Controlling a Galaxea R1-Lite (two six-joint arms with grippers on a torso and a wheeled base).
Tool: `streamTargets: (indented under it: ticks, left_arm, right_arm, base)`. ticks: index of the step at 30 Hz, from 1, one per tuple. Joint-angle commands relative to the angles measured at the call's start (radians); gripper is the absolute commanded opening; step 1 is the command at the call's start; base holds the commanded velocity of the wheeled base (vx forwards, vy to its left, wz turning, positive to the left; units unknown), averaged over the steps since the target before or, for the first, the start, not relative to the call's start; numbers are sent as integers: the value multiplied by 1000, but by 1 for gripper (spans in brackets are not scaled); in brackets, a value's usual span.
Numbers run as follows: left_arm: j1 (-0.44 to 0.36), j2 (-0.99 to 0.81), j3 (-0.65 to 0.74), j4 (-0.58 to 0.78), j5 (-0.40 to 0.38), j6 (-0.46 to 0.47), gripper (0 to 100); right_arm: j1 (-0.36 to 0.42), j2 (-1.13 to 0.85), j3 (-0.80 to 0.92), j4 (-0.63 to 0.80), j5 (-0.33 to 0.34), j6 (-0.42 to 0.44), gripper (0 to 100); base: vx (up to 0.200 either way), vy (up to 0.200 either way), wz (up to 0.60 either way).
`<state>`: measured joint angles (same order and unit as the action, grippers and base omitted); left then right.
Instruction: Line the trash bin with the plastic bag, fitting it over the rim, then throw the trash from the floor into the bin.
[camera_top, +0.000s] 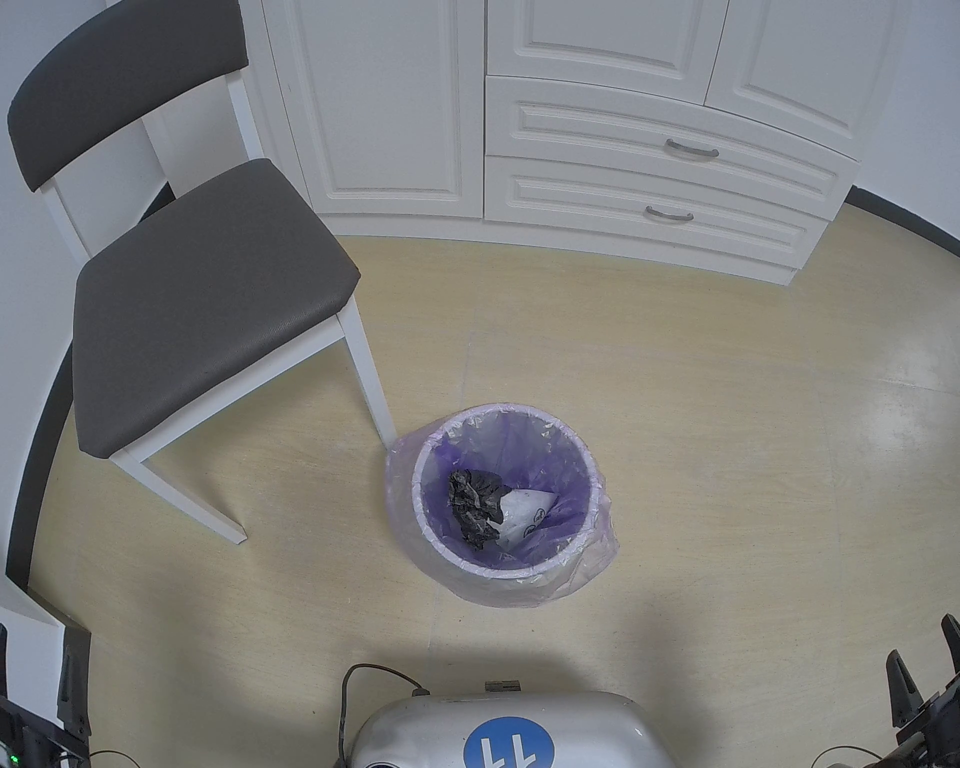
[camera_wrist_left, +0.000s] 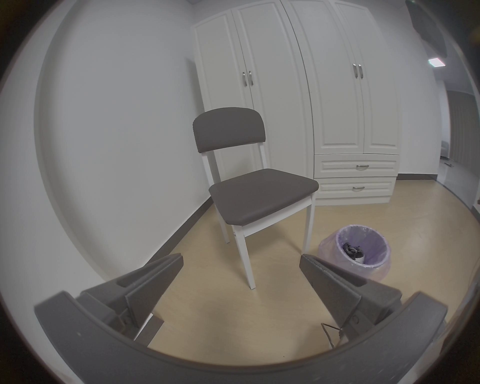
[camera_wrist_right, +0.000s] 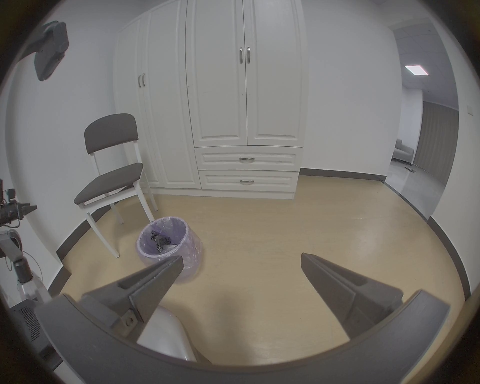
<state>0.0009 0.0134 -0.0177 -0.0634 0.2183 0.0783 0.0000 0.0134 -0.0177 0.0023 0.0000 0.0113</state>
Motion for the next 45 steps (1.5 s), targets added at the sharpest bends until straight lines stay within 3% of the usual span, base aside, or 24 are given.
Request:
streamTargets:
  ticks: [1, 12, 13, 17, 25, 28, 45]
  left_arm:
    - [1, -13, 18, -4, -20, 3, 100]
    - [1, -13, 18, -9, -82, 5, 100]
    - [1, -13, 18, -3, -174, -45, 100]
    - [1, -13, 16, 11, -247, -80, 100]
    - [1, -13, 18, 57, -204, -106, 100]
    - [2, -13, 18, 60, -211, -71, 100]
    - [1, -13, 18, 59, -209, -97, 100]
  right_arm:
    - [2, -13, 18, -2, 0, 1, 100]
    - [2, -13, 18, -2, -2, 3, 100]
    - [0, -13, 18, -2, -3, 3, 100]
    - [2, -13, 18, -2, -3, 3, 100]
    - [2, -13, 18, -2, -3, 4, 100]
    - [2, -13, 18, -2, -3, 6, 100]
    - [2, -13, 18, -1, -3, 1, 100]
  base:
    - [0, 0, 0]
    - [0, 0, 0]
    - [0, 0, 0]
    - [0, 0, 0]
    - [0, 0, 0]
    - [0, 0, 0]
    - [0, 0, 0]
